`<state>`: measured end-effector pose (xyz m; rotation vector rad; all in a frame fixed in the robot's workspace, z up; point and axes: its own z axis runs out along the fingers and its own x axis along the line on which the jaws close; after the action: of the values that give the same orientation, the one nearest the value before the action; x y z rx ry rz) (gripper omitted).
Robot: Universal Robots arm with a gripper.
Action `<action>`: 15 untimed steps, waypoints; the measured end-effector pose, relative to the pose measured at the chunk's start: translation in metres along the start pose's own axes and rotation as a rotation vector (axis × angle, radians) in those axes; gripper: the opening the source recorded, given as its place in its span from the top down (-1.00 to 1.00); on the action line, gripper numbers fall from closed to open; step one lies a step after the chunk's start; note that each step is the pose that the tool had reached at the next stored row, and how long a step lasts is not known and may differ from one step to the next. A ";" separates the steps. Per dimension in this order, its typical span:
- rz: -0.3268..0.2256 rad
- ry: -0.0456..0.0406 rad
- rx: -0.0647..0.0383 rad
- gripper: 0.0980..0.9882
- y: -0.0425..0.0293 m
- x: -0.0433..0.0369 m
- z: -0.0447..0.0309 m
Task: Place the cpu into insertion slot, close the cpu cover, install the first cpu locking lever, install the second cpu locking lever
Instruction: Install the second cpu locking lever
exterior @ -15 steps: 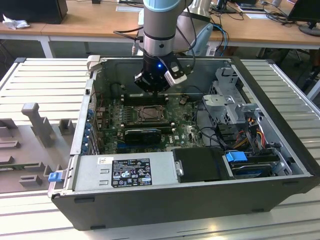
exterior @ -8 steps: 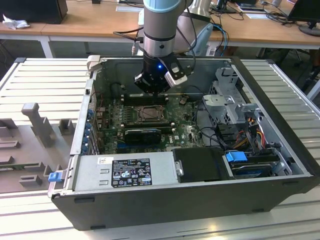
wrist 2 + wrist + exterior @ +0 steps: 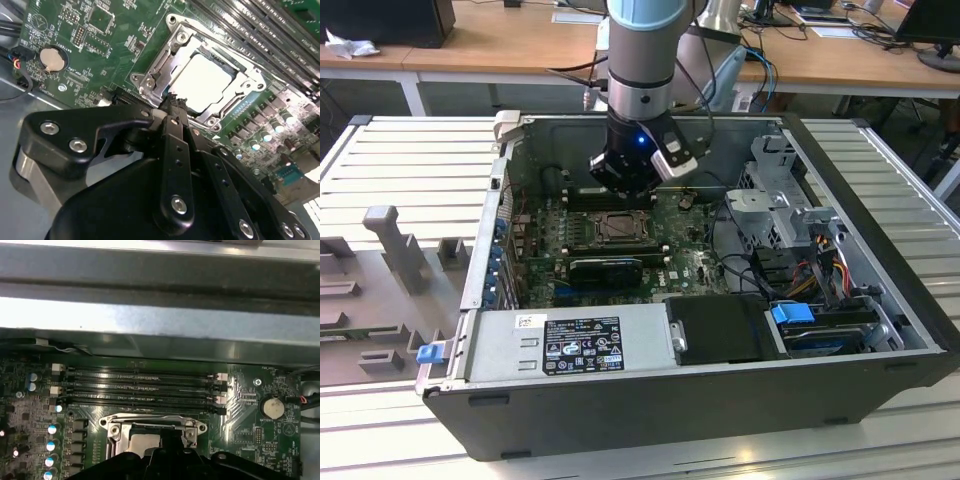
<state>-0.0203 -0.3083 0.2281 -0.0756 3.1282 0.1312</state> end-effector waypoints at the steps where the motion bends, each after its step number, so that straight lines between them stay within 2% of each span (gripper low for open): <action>1: 0.000 -0.0002 0.000 0.98 0.0005 -0.0001 -0.0061; 3: 0.000 0.0000 0.004 0.98 0.0006 -0.0002 -0.0119; 4: 0.000 0.0001 0.004 0.98 -0.0022 0.0000 -0.0122; 6: 0.000 0.0020 0.005 0.98 -0.0236 0.0010 -0.0132; 7: 0.000 0.0058 0.005 0.98 -0.0269 0.0011 -0.0130; 9: 0.001 0.0188 0.004 0.98 -0.0342 0.0014 -0.0120; 11: 0.001 0.0201 0.001 0.98 -0.0463 0.0020 -0.0116; 13: 0.001 0.0183 -0.038 0.98 -0.0576 0.0027 -0.0124; 14: 0.001 0.0178 -0.048 0.98 -0.0619 0.0030 -0.0126; 15: 0.001 0.0176 -0.053 0.98 -0.0646 0.0031 -0.0127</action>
<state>-0.0204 -0.3738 0.2353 -0.0757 3.1426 0.2140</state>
